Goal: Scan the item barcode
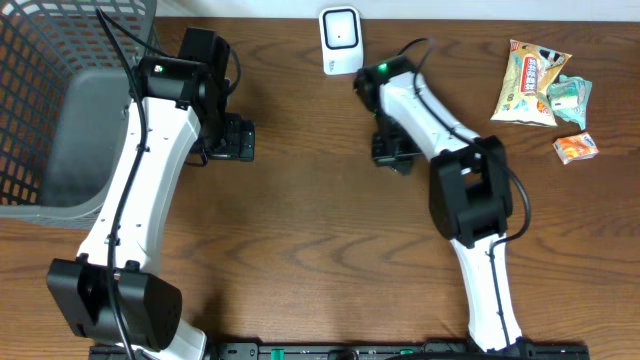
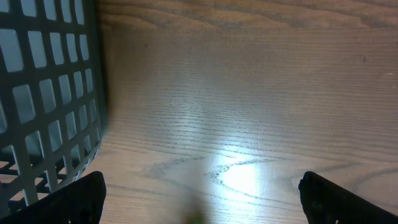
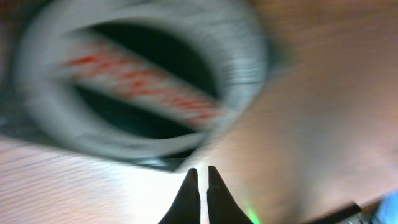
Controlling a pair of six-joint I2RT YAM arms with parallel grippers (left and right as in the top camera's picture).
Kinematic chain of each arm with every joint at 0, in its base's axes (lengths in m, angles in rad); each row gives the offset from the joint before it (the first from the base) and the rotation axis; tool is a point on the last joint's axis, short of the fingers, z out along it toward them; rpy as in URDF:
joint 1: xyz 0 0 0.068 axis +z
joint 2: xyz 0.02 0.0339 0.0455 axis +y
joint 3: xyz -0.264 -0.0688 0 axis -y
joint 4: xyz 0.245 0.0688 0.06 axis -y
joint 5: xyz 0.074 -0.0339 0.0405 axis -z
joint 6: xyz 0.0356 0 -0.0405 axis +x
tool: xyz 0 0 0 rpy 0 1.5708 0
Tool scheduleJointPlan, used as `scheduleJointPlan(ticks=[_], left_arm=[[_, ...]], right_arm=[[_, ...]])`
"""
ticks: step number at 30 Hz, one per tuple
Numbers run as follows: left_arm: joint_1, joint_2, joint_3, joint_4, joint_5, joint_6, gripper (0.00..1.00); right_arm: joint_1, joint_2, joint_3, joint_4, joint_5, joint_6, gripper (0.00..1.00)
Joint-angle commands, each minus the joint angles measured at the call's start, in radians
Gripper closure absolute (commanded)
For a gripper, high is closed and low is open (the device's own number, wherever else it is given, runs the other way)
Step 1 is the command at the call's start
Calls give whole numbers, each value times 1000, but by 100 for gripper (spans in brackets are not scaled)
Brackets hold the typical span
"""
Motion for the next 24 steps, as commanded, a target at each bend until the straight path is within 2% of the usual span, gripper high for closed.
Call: scheduleJointPlan(ticks=[1, 4, 9, 10, 12, 13, 14, 24], left_arm=[[3, 3, -3, 0, -16, -10, 2], [3, 3, -3, 0, -16, -9, 2], [3, 3, -3, 0, -16, -9, 2], [3, 3, -3, 0, -16, -9, 2], [3, 3, -3, 0, -16, -9, 2], [3, 3, -3, 0, -16, -9, 2], [3, 3, -3, 0, -16, -9, 2], [3, 3, -3, 0, -16, -9, 2]], right_arm=[[-49, -2, 61, -30, 57, 10, 99], [-79, -2, 110, -48, -16, -62, 99], [-106, -2, 159, -18, -244, -148, 96], [-106, -2, 159, -6, -266, -146, 89], [-102, -1, 150, 22, -282, -116, 55], [-100, -1, 145, 31, -278, -99, 34], [-96, -1, 139, 50, -277, -75, 27], [-94, -1, 55, 138, -245, 238, 27]])
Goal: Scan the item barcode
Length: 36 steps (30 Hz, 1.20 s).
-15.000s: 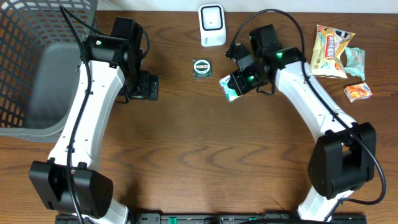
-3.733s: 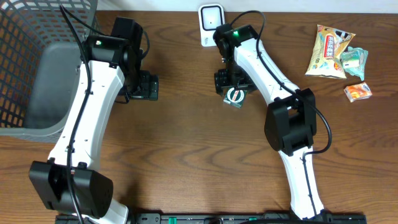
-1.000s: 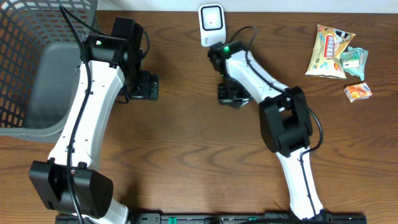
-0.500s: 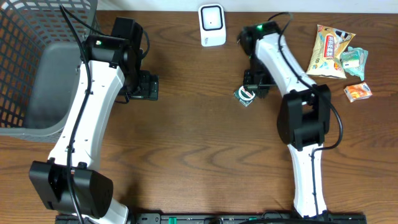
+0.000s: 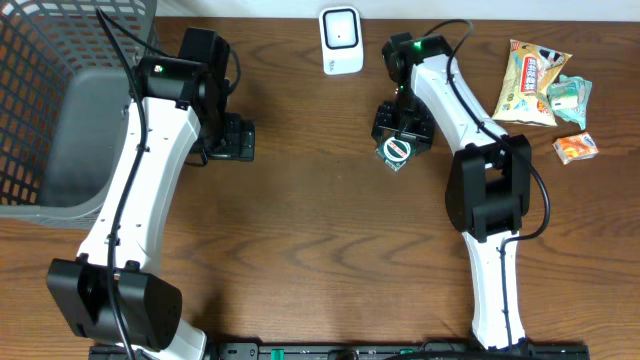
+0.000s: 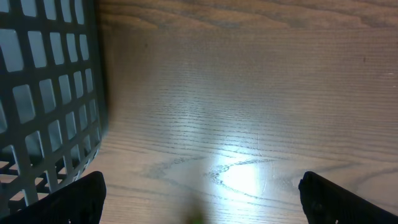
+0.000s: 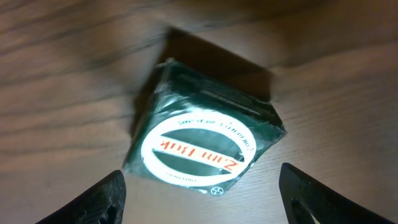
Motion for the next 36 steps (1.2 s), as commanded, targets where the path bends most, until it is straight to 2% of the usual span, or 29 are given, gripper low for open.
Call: scheduleJointPlan(ticks=[1, 4, 13, 20, 27, 30, 36], left_arm=[[3, 3, -3, 0, -16, -9, 2], [3, 3, -3, 0, -16, -9, 2], [3, 3, -3, 0, -16, -9, 2], [3, 3, -3, 0, -16, -9, 2], [3, 3, -3, 0, -16, -9, 2], [3, 3, -3, 0, -16, -9, 2], [3, 3, -3, 0, -16, -9, 2]], right_arm=[[4, -1, -48, 19, 11, 171, 27], [8, -1, -88, 45, 11, 232, 23], [14, -1, -212, 177, 3, 232, 23], [14, -1, -216, 175, -4, 141, 25], [-8, -2, -126, 83, -3, -18, 23], [-8, -2, -51, 22, 36, -109, 17], [-7, -1, -19, -19, 138, -119, 15]])
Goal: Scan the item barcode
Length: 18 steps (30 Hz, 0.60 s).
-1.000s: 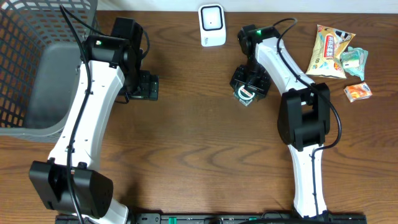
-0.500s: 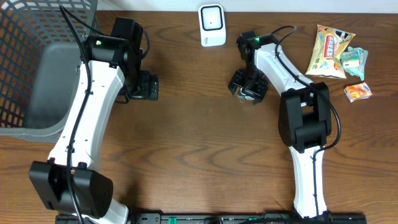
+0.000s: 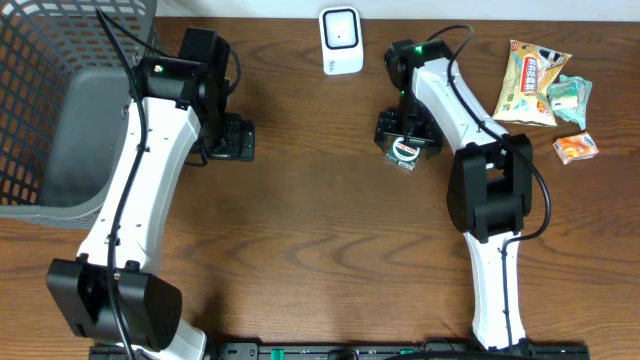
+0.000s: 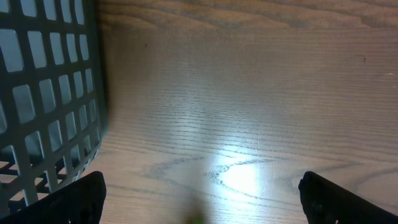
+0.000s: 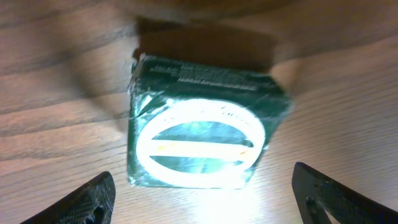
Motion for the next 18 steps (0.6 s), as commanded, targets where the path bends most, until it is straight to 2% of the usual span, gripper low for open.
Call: scheduleJointPlan(ticks=[1, 4, 10, 18], left_arm=[[3, 3, -3, 0, -16, -9, 2], [3, 3, -3, 0, -16, -9, 2], [3, 3, -3, 0, -16, -9, 2], [3, 3, -3, 0, -16, -9, 2]], right_arm=[[-1, 8, 14, -4, 71, -18, 17], [-1, 8, 9, 24, 71, 51, 19], [-2, 8, -26, 119, 24, 55, 18], [-3, 8, -86, 134, 18, 55, 16]])
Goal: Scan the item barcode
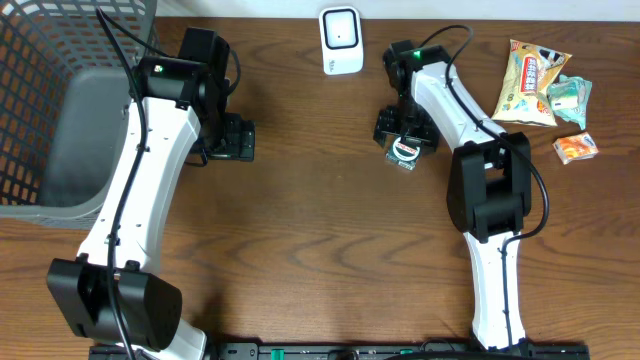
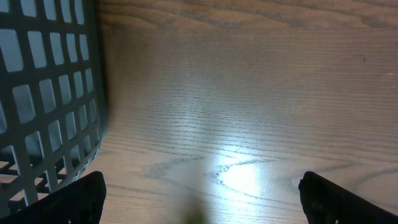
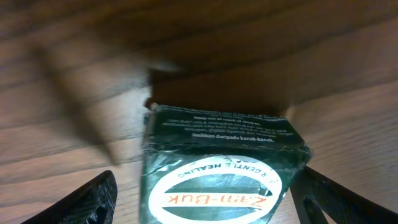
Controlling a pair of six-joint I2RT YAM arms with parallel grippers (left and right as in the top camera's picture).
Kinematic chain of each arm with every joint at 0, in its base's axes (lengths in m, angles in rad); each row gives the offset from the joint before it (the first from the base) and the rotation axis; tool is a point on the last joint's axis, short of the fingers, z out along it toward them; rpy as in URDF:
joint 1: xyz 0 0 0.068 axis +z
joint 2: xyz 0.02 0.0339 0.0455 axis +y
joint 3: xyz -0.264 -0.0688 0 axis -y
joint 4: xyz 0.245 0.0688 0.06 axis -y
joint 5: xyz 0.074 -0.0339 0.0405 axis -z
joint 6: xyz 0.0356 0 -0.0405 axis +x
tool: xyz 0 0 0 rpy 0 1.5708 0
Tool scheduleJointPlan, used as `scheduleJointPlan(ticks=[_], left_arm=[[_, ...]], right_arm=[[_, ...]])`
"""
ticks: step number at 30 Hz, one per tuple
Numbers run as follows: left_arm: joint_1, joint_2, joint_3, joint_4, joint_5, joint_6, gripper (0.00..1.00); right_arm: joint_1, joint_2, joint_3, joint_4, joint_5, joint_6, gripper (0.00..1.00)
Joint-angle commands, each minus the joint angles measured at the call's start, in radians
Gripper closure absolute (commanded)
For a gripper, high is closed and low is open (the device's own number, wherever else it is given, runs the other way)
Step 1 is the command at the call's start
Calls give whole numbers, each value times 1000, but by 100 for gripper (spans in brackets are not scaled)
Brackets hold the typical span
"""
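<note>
A dark green Zam-Buk box [image 3: 225, 163] with a white oval label lies flat on the wooden table [image 1: 320, 220], also seen from overhead as the box [image 1: 404, 151]. My right gripper [image 3: 214, 208] is open and low over it, one finger on each side, not touching. The white barcode scanner [image 1: 340, 40] stands at the table's back edge, left of the box. My left gripper [image 2: 205, 202] is open over bare wood, nothing between its fingers [image 2: 71, 198]; from overhead the left gripper [image 1: 232, 138] sits beside the basket.
A grey wire basket [image 1: 60, 110] fills the back left corner, its mesh wall [image 2: 43, 93] close to my left gripper. Snack packets [image 1: 530, 82] and a small orange pack [image 1: 575, 148] lie at the back right.
My right gripper has come closer to the green box, which now looks larger and sits lower between the open fingers. The left arm has not moved.
My right gripper was shut right next to the box, whose label showed only as a blur. Then it stood open above the box, which lay turned at an angle on the table. Then the box lay square under the fingers, and now close between them.
</note>
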Motion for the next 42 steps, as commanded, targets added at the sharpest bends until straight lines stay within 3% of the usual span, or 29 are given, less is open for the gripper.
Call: scheduleJointPlan(ticks=[1, 4, 7, 13, 18, 21, 42], left_arm=[[3, 3, -3, 0, -16, -9, 2], [3, 3, -3, 0, -16, -9, 2], [3, 3, -3, 0, -16, -9, 2], [3, 3, -3, 0, -16, -9, 2], [3, 3, -3, 0, -16, -9, 2], [3, 3, -3, 0, -16, -9, 2], [3, 3, -3, 0, -16, -9, 2]], right_arm=[[-5, 7, -38, 12, 8, 16, 17], [-14, 7, -66, 26, 9, 17, 21], [-18, 7, -75, 26, 3, 16, 33], [-10, 7, -75, 23, -40, 12, 46], [-8, 7, -66, 5, -108, 11, 46], [-14, 7, -50, -16, -203, -61, 46], [-82, 7, -12, -224, -1415, -492, 44]])
